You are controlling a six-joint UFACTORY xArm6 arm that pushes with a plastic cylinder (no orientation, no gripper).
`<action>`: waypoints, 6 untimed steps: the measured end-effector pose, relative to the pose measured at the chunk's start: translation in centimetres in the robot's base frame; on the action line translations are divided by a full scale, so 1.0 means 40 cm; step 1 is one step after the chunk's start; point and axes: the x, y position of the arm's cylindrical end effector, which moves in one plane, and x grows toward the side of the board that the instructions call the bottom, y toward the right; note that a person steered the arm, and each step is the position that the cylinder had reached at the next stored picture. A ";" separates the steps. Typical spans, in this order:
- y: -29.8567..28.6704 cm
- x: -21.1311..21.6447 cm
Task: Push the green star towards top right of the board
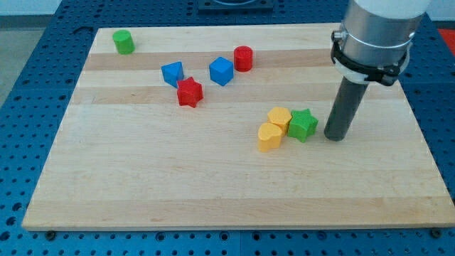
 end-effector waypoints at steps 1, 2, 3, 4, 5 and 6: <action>-0.003 0.077; -0.075 0.101; -0.130 0.056; -0.124 -0.042; -0.122 -0.160; -0.122 -0.275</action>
